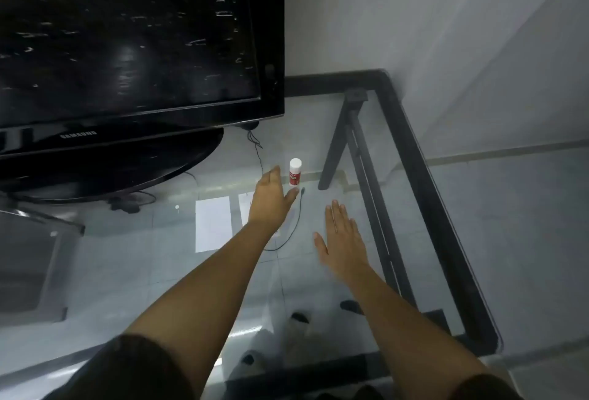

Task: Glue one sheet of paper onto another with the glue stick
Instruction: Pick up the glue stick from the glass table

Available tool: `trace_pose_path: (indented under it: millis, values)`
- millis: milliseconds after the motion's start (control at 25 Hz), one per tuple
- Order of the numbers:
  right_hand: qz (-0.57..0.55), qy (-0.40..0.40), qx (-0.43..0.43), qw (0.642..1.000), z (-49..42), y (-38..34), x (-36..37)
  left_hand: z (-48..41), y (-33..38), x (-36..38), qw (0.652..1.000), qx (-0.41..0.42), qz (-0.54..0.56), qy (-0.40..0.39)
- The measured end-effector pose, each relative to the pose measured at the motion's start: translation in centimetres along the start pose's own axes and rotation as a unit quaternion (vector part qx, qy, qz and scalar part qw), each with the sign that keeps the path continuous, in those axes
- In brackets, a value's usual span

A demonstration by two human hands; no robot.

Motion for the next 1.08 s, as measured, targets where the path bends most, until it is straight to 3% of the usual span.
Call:
trace_pose_path:
  millis: [280, 600, 680, 760, 920, 1000, 1080]
  values:
    - [-0.009, -0.001, -0.003, 1.0, 0.2, 0.4, 0.3, -2.8, 1.3, 0.8, 0.999, 0.006, 0.044, 0.02]
    - [-0.02, -0.037, -0.014, 0.999, 0.3, 0.1, -1.2, 1.1, 2.8, -2.0, 0.987, 0.041, 0.154, -0.001]
    - [-0.074, -0.055, -0.007, 0.996, 0.0, -0.4, -3.0, 2.6, 2.7, -3.5, 0.986, 0.049, 0.162, 0.013]
    - [-0.22, -0.025, 0.019, 0.975, -0.5, -1.1, -6.5, 3.9, 2.4, -5.1, 0.979, 0.051, 0.195, 0.036]
    - [-0.463, 0.052, -0.007, 0.885, -0.2, -4.0, -14.4, 6.0, 2.2, -7.0, 0.977, 0.096, 0.187, 0.038]
    - [-0.489, 0.04, -0.035, 0.871, 0.7, -5.5, -16.2, 6.8, 2.3, -7.6, 0.978, 0.127, 0.164, 0.025]
    - [-0.456, 0.044, -0.053, 0.887, 1.5, -6.5, -17.1, 7.2, 2.5, -8.0, 0.978, 0.155, 0.139, 0.013]
Point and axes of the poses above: each hand's wrist, its own z-axis away from the middle knuckle, its own x-axis out of the palm, y = z × x, the point moved 7 cm from there along -z, towards the middle knuckle, and after that the axes turned 4 degrees about z, right-handed, at the moved point
